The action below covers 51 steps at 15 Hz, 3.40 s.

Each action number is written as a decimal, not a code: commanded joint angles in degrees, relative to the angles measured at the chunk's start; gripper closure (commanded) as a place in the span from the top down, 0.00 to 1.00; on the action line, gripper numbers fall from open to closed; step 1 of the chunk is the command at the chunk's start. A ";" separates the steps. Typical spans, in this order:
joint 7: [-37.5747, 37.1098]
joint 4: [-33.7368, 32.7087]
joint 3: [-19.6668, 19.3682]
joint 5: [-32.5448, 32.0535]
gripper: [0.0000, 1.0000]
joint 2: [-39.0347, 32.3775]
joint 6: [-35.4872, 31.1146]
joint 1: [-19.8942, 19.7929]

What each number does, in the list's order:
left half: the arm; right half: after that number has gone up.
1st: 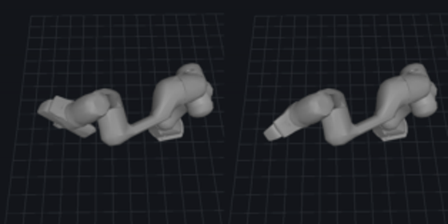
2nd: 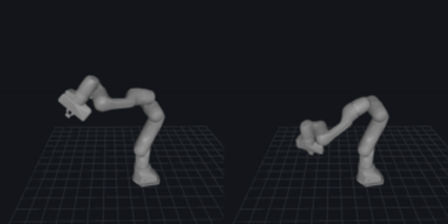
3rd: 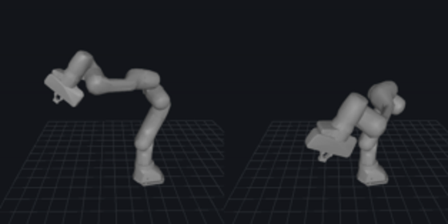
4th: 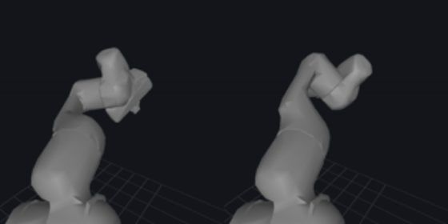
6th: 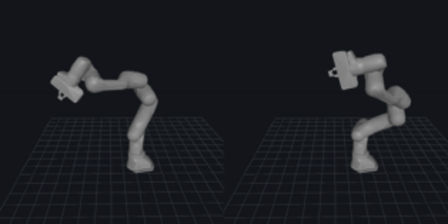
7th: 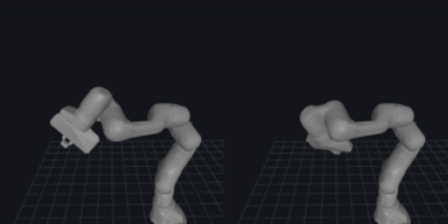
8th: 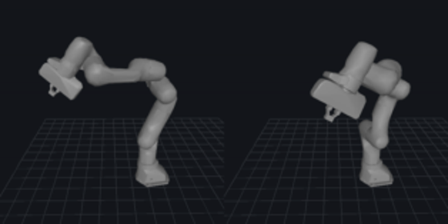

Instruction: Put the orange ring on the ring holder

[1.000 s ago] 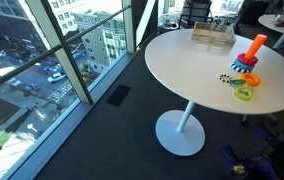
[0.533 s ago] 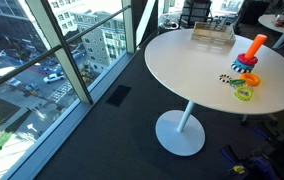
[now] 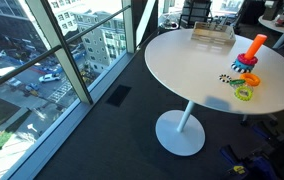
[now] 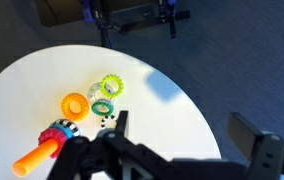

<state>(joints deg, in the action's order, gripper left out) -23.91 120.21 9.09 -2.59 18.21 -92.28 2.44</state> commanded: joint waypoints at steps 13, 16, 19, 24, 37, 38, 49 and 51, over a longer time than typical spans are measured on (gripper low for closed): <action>1.38 7.90 -9.46 -4.11 1.00 -9.48 -20.94 -7.03; 2.24 10.33 -11.81 -4.04 1.00 -10.41 -24.85 -8.54; 4.13 13.12 -14.28 -3.27 1.00 -10.97 -29.55 -10.16; 5.42 15.86 -17.49 -3.52 1.00 -13.02 -35.73 -12.72; 3.69 14.79 -18.16 -3.54 1.00 -14.74 -35.17 -13.19; 3.67 14.73 -18.53 -3.66 1.00 -15.19 -35.70 -13.49; 4.15 11.43 -23.23 -1.80 1.00 -27.33 -44.86 -16.01; 3.76 10.46 -23.76 -1.78 1.00 -29.62 -45.12 -15.87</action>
<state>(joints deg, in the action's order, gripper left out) -20.04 133.48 -14.01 -5.53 -7.74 -137.06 -13.43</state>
